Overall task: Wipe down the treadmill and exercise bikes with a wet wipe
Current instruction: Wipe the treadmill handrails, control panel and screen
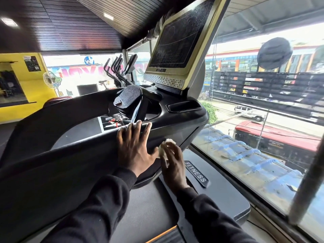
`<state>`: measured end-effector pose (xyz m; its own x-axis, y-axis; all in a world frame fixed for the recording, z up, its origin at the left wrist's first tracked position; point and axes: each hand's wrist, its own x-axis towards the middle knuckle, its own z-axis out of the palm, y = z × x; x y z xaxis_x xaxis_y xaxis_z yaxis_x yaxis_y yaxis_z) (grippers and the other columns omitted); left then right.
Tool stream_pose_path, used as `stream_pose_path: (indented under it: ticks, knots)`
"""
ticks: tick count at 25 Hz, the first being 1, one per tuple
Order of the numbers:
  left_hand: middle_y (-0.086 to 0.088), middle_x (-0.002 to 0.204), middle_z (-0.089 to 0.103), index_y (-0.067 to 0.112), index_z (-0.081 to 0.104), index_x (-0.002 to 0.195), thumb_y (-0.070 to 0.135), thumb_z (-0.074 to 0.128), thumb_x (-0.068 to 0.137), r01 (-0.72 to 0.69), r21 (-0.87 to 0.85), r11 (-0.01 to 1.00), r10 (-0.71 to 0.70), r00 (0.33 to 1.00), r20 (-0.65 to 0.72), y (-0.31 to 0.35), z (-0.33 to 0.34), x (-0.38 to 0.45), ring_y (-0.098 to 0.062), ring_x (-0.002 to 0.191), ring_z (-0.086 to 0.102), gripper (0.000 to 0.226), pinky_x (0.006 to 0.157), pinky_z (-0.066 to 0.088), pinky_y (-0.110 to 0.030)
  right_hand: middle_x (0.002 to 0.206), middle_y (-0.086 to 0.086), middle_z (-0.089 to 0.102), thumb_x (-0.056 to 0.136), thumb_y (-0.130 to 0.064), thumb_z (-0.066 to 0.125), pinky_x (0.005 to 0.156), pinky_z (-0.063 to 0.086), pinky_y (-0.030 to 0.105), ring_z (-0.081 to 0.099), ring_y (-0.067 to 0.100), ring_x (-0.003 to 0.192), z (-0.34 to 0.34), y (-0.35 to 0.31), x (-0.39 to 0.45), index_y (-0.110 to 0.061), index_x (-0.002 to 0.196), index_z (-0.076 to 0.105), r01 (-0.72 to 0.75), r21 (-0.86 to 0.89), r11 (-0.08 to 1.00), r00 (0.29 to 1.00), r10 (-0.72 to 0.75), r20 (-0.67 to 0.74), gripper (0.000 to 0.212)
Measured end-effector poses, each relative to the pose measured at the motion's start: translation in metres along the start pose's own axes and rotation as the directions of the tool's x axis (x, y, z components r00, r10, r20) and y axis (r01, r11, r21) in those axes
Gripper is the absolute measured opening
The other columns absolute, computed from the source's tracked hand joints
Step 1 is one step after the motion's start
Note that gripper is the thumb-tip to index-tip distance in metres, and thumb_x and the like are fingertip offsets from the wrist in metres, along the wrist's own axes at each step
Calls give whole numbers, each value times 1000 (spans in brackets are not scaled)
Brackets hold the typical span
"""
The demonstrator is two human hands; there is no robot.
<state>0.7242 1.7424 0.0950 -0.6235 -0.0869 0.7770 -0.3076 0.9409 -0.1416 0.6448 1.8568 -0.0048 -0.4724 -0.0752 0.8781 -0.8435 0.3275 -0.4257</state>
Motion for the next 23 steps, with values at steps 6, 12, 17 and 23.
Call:
stream_pose_path:
  ticks: [6, 12, 17, 23]
  knots:
    - [-10, 142, 49, 19, 44, 146, 55, 65, 73, 46, -107, 993, -51, 998, -40, -12, -5, -3, -33, 130, 45, 84, 111, 29, -53, 103, -14, 42, 87, 1, 61, 78, 51, 46, 55, 25, 93, -21, 3, 48, -17, 100, 58, -333, 138, 933, 903, 358, -237, 23]
    - [-12, 147, 43, 19, 46, 144, 62, 56, 77, 43, -14, 999, -43, 999, -16, -30, -8, -19, -35, 132, 41, 81, 112, 24, -53, 103, 9, 59, 86, -11, 60, 88, 44, 30, 51, 23, 99, -8, -4, 14, -9, 95, 67, 36, -44, 998, 999, -37, -27, 11]
    - [-11, 150, 41, 20, 42, 147, 57, 60, 73, 56, -3, 998, -55, 998, 27, -29, -9, -20, -35, 134, 40, 85, 114, 19, -51, 105, 7, 59, 87, -15, 56, 86, 46, 36, 53, 26, 99, 2, -30, 28, -8, 95, 67, -152, 11, 988, 982, 153, -114, 15]
    - [-11, 151, 40, 21, 39, 148, 56, 62, 71, 53, -3, 999, -52, 998, 40, -30, -11, -21, -35, 135, 39, 88, 115, 17, -50, 103, 9, 59, 83, -8, 62, 85, 44, 35, 51, 24, 98, 0, -34, 31, -12, 95, 65, -150, 50, 987, 982, 154, -107, 13]
